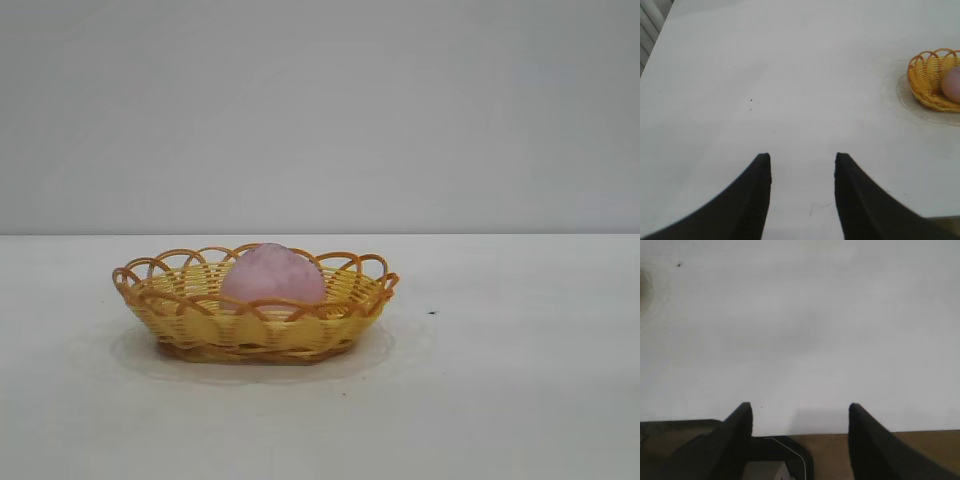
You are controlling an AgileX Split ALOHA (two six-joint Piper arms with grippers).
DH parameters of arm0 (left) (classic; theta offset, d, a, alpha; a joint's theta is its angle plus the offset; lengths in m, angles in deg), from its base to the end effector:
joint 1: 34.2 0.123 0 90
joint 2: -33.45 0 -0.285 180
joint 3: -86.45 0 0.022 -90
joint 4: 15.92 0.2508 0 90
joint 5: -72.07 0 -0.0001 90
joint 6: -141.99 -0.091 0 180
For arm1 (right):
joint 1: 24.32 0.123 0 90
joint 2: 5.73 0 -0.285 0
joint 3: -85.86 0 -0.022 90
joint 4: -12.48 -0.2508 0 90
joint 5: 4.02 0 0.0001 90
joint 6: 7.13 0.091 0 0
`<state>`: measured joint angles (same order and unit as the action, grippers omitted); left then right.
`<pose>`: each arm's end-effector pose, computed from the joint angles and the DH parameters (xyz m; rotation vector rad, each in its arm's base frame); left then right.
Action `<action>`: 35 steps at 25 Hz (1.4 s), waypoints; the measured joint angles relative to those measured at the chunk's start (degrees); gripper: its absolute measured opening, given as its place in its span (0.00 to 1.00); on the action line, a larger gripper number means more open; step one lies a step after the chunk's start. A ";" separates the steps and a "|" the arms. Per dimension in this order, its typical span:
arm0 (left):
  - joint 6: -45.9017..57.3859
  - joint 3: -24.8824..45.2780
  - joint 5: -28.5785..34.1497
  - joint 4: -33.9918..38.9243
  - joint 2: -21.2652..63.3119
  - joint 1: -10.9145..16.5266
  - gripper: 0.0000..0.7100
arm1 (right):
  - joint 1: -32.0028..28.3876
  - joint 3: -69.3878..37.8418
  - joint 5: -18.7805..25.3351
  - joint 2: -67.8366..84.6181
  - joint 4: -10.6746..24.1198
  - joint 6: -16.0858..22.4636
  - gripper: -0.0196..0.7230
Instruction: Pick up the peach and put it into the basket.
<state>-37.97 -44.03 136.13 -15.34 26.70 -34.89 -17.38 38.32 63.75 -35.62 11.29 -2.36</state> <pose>-0.0082 0.0009 0.2680 0.0111 2.1001 0.0046 0.0442 0.0071 0.2663 -0.0457 2.5370 0.1085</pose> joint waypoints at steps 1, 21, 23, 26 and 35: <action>0.00 0.00 0.00 0.00 0.09 0.00 0.37 | 0.00 -0.23 -0.54 0.90 -0.19 -0.43 0.52; 0.00 0.00 0.13 -0.04 0.09 0.00 0.37 | 0.00 -1.68 -2.66 23.02 -1.90 -3.79 0.52; 0.00 0.00 0.13 -0.04 0.09 0.00 0.37 | 0.00 -1.68 -2.66 23.02 -1.90 -3.93 0.52; 0.00 0.00 0.13 -0.04 0.09 0.00 0.37 | 0.00 -1.68 -2.66 23.02 -1.90 -4.05 0.52; 0.00 0.00 0.13 -0.04 0.09 0.00 0.37 | 0.00 -1.68 -2.66 23.02 -1.90 -4.05 0.52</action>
<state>-37.97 -44.03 136.27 -15.38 26.79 -34.89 -17.38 36.64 61.09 -12.61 9.39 -6.41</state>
